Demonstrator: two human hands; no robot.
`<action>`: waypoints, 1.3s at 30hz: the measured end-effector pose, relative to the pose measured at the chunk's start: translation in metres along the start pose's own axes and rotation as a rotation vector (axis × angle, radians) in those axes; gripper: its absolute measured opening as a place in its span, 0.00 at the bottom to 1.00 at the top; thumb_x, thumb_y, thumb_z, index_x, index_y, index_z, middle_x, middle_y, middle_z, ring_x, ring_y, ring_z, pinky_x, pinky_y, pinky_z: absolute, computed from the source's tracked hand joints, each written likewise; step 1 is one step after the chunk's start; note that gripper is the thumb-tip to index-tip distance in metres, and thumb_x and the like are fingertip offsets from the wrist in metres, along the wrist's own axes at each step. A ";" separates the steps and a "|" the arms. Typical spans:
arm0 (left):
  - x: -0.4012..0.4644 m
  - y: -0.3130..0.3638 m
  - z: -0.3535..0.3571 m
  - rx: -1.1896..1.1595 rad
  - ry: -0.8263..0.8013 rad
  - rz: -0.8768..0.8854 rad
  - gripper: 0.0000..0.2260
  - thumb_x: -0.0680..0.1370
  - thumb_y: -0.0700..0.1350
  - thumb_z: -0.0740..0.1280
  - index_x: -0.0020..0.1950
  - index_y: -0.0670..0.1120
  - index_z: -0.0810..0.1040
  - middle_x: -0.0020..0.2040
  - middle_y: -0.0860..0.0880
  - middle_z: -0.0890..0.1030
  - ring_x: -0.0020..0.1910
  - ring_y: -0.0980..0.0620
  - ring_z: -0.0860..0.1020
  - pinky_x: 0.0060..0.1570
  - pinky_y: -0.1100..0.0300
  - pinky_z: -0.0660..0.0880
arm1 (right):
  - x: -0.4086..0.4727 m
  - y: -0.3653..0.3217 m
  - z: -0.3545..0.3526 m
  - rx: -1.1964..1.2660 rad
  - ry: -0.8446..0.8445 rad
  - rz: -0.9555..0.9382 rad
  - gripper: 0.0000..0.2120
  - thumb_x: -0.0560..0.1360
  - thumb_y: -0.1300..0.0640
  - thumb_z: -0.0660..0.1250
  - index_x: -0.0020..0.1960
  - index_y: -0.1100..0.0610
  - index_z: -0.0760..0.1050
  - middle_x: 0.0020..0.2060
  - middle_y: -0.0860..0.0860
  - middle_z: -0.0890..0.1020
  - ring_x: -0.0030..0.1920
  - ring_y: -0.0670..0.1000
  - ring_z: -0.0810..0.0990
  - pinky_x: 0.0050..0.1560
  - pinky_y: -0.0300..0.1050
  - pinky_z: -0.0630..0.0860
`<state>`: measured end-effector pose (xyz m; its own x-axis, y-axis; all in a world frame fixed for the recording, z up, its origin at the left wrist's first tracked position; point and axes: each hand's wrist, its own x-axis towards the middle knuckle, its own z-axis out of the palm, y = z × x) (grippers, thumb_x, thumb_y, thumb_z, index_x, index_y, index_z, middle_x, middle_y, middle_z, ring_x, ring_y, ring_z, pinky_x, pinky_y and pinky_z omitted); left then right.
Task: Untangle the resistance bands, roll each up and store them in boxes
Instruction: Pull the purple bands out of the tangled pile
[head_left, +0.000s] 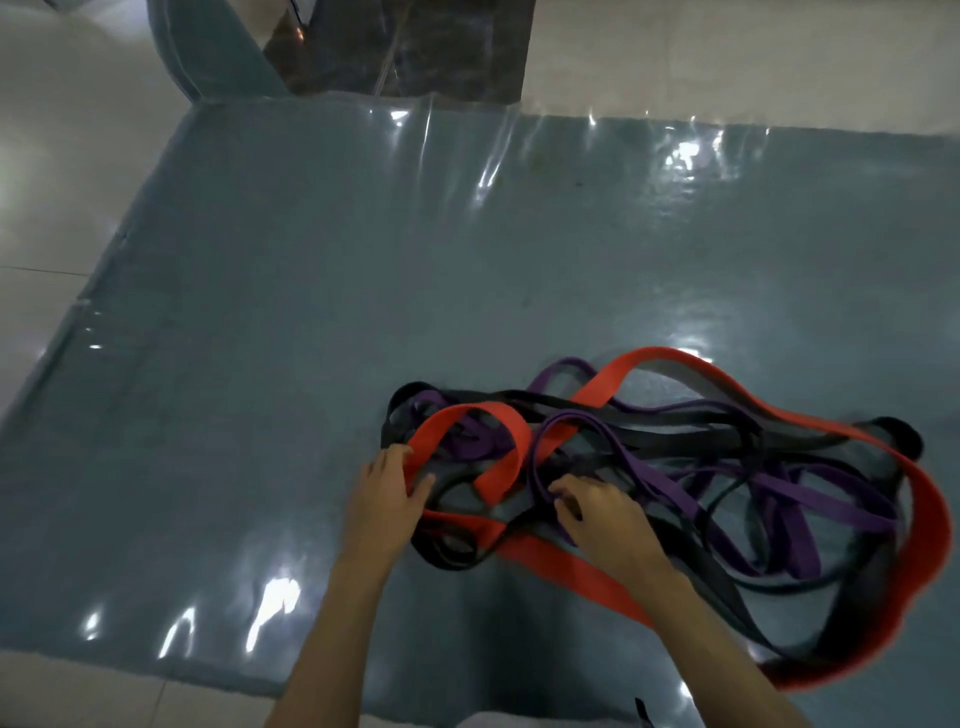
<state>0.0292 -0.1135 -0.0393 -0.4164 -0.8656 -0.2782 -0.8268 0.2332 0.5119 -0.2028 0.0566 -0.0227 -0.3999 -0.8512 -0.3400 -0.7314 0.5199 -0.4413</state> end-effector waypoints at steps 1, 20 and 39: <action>0.001 0.003 0.003 0.013 0.025 -0.048 0.20 0.79 0.50 0.74 0.67 0.45 0.75 0.60 0.45 0.81 0.61 0.40 0.76 0.57 0.45 0.76 | -0.001 0.002 0.002 -0.009 -0.023 0.015 0.11 0.82 0.51 0.66 0.63 0.47 0.80 0.57 0.45 0.85 0.58 0.52 0.83 0.52 0.50 0.78; -0.023 0.043 -0.031 -1.086 0.204 -0.183 0.15 0.82 0.32 0.67 0.54 0.51 0.67 0.44 0.40 0.82 0.29 0.50 0.82 0.31 0.58 0.79 | -0.071 0.040 0.039 0.029 -0.033 -0.040 0.13 0.82 0.59 0.66 0.64 0.50 0.82 0.76 0.48 0.71 0.75 0.52 0.72 0.76 0.45 0.64; -0.074 -0.066 -0.034 -0.713 0.276 -0.552 0.24 0.80 0.39 0.69 0.74 0.43 0.66 0.67 0.35 0.77 0.64 0.36 0.79 0.65 0.35 0.77 | -0.097 0.038 0.040 -0.102 -0.040 -0.005 0.09 0.82 0.55 0.63 0.54 0.52 0.82 0.56 0.49 0.83 0.56 0.54 0.83 0.51 0.49 0.77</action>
<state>0.1270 -0.0801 -0.0253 0.1449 -0.8683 -0.4745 -0.4163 -0.4885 0.7669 -0.1701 0.1623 -0.0395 -0.3748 -0.8492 -0.3720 -0.7869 0.5035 -0.3568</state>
